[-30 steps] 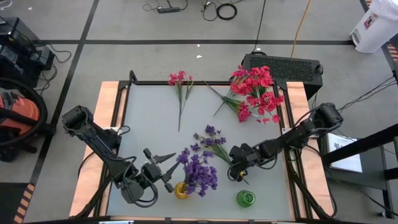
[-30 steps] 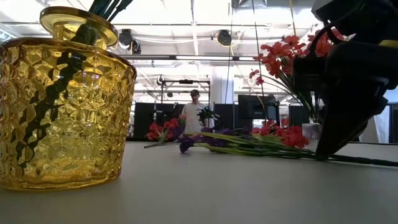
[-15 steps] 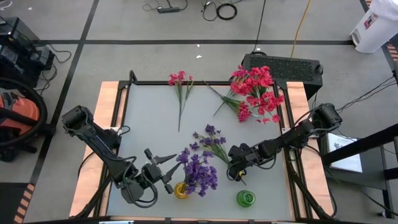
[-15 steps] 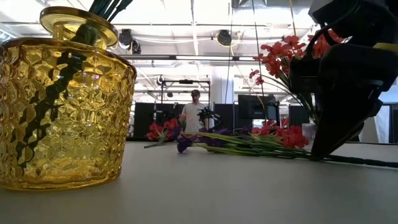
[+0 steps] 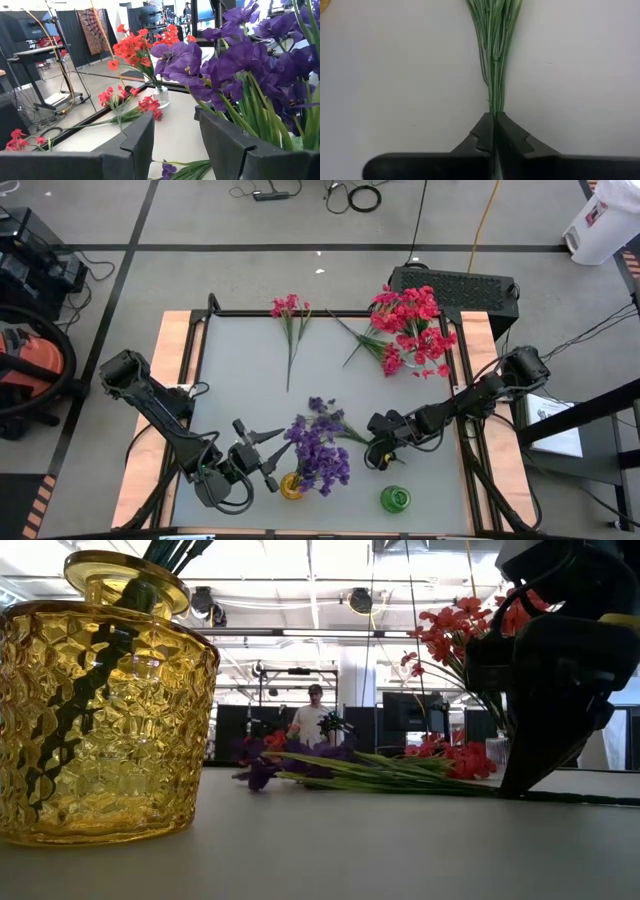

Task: Sort flowers into vase by color
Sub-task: Put the purple flower into the yellow transparent vase

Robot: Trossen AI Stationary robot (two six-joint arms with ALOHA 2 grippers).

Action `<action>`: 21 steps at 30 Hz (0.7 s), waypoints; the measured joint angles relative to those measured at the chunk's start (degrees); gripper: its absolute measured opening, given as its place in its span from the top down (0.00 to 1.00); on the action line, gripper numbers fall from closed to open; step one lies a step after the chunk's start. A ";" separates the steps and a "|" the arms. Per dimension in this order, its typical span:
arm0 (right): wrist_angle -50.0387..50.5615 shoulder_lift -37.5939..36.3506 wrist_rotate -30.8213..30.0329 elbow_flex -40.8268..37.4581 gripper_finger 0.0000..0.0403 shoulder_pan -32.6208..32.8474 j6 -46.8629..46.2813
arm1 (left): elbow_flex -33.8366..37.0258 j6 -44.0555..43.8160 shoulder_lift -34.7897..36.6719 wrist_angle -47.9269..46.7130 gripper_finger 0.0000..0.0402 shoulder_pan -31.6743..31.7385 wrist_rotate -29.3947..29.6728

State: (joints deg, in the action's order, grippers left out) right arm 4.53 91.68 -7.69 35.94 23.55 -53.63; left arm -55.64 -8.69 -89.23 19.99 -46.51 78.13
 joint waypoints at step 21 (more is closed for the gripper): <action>1.01 -14.75 -7.49 -0.22 1.00 -1.39 8.04 | 0.00 -0.04 0.00 0.00 0.59 -0.01 0.02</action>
State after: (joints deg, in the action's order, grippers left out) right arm 5.54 76.93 -15.19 35.73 22.16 -45.58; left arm -55.64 -8.73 -89.23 19.99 -46.52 78.15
